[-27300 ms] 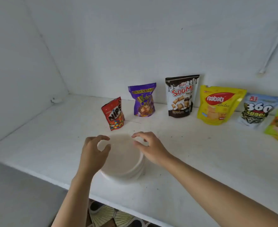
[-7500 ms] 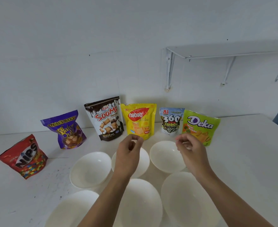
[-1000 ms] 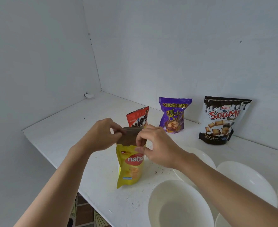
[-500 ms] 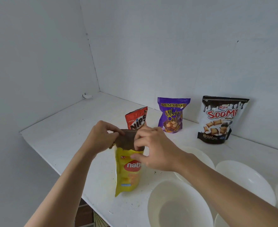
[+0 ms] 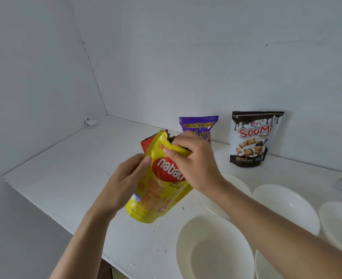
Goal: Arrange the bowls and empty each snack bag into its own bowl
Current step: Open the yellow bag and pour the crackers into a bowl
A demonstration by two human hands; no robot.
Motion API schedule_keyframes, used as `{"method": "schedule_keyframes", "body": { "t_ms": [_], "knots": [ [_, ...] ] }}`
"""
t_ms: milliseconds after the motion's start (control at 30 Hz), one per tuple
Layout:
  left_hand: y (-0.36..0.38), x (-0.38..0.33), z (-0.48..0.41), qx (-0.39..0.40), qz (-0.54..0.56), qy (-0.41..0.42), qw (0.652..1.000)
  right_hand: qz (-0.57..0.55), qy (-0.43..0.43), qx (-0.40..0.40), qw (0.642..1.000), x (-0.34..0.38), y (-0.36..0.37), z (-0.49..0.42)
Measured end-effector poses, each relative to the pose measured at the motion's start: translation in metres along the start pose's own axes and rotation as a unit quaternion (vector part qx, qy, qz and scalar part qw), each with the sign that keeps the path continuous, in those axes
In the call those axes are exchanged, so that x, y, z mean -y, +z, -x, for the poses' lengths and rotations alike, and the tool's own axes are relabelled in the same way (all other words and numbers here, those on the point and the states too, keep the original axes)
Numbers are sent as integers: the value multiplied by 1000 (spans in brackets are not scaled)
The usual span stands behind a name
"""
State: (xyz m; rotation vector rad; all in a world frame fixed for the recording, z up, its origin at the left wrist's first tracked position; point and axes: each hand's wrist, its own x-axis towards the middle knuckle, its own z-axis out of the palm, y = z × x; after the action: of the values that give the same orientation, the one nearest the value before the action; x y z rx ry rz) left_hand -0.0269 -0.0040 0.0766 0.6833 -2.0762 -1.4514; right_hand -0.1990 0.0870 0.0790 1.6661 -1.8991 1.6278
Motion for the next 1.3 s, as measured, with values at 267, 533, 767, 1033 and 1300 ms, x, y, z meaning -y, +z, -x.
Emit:
{"method": "schedule_keyframes", "body": {
  "t_ms": [267,533,767,1033,1300],
  "knots": [
    [15,43,-2,-46,-9,-51,998,-120,237,-93,960,-17,-41,1],
    [38,52,-1,-34,225,1,974,-247,377,-158,878,-20,-59,12],
    [40,44,-7,-26,289,-48,956,-276,375,-164,870,-19,-65,31],
    [32,32,-23,-64,198,-27,978,-305,374,-106,870,-29,-74,39],
    [17,2,-30,-80,140,57,985,-221,290,-41,930,-19,-82,40]
  ]
}}
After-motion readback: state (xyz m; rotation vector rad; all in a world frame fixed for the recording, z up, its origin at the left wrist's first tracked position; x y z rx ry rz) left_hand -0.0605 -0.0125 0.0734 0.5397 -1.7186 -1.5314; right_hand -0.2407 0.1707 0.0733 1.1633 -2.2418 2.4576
